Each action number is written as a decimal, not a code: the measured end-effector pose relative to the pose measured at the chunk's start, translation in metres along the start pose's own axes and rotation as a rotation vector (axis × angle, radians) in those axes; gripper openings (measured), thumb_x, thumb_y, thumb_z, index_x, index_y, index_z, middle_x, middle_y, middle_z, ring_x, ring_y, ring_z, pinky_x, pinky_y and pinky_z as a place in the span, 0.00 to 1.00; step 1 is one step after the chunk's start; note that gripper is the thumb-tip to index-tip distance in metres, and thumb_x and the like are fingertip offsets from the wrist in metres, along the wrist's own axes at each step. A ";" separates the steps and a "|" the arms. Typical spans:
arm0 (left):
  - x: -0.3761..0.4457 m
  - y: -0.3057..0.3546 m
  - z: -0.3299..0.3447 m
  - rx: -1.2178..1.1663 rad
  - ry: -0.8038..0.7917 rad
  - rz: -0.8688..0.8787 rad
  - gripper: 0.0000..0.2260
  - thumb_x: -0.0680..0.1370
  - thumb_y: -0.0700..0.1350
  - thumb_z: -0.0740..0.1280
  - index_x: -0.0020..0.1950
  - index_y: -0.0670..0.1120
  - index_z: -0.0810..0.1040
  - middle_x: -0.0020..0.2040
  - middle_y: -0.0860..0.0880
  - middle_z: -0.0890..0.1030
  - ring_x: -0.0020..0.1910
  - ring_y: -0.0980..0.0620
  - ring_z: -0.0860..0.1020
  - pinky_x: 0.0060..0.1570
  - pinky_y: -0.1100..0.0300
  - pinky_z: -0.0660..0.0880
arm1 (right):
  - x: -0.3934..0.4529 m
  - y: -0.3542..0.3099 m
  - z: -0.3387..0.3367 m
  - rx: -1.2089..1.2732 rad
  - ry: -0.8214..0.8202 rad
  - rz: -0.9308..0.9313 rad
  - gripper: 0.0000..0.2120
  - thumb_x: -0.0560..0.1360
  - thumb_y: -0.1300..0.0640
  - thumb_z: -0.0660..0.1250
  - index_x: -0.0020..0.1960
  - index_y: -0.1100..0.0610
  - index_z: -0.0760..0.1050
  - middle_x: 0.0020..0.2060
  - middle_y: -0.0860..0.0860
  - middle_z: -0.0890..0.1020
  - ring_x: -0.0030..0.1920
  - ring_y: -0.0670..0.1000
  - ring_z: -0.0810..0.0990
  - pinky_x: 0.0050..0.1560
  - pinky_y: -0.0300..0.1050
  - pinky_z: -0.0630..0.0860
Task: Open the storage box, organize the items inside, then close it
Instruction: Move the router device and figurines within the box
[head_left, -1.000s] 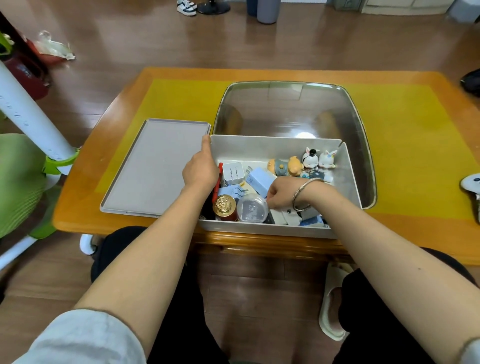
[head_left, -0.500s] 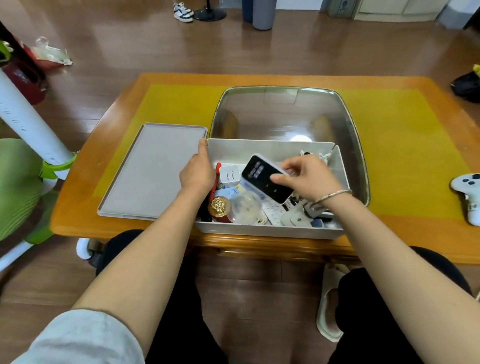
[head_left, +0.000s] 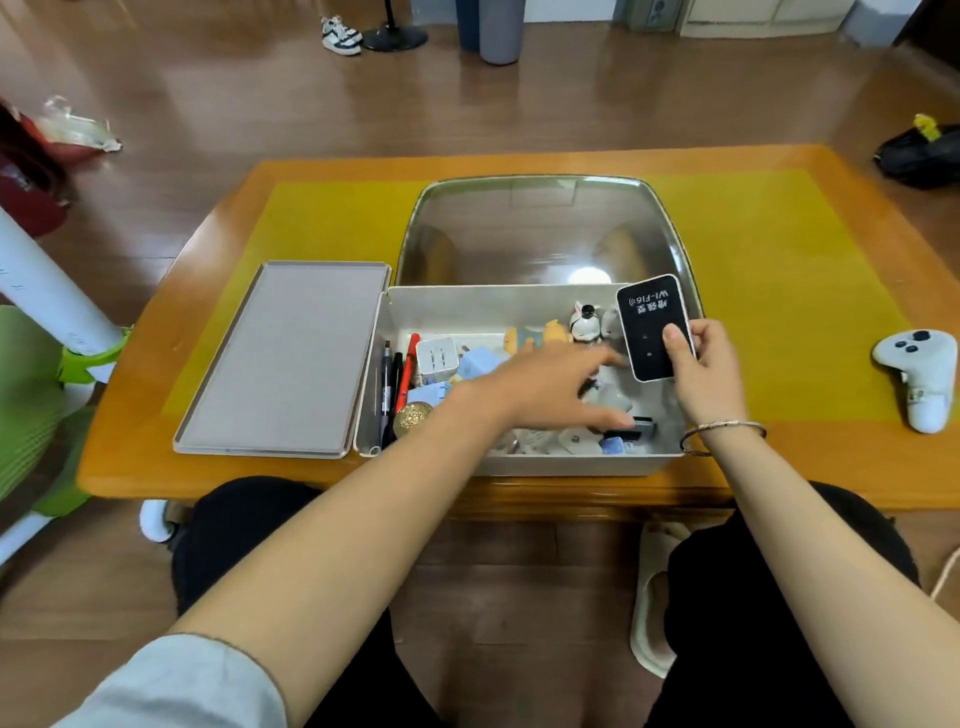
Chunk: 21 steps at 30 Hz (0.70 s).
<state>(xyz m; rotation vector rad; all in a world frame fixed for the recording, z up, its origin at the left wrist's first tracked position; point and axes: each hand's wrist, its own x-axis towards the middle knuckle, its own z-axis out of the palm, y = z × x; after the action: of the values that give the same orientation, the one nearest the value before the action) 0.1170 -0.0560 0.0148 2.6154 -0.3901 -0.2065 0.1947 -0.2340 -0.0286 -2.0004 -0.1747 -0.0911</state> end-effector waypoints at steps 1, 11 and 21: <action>0.005 0.004 0.008 0.026 -0.087 -0.004 0.29 0.73 0.63 0.67 0.69 0.51 0.67 0.64 0.49 0.75 0.60 0.50 0.73 0.56 0.53 0.72 | 0.000 0.000 0.001 0.001 0.010 0.005 0.05 0.79 0.55 0.61 0.52 0.56 0.68 0.48 0.56 0.76 0.51 0.56 0.76 0.52 0.52 0.72; -0.015 -0.009 0.003 -0.456 0.264 -0.211 0.17 0.78 0.43 0.63 0.65 0.51 0.64 0.59 0.47 0.67 0.45 0.53 0.75 0.36 0.64 0.77 | -0.007 0.001 0.010 -0.058 0.035 -0.026 0.12 0.80 0.53 0.58 0.57 0.62 0.68 0.51 0.55 0.76 0.52 0.54 0.75 0.49 0.47 0.71; -0.034 -0.072 -0.046 0.394 0.102 -0.856 0.20 0.78 0.53 0.62 0.67 0.45 0.68 0.66 0.38 0.65 0.64 0.37 0.65 0.61 0.48 0.65 | -0.007 0.001 0.012 -0.131 0.027 -0.078 0.12 0.81 0.54 0.57 0.57 0.62 0.68 0.51 0.53 0.74 0.52 0.53 0.73 0.48 0.43 0.67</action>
<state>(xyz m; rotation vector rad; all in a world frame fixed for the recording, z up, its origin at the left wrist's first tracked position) 0.1115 0.0360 0.0226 2.9966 0.8264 -0.2904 0.1878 -0.2241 -0.0360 -2.1217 -0.2344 -0.1827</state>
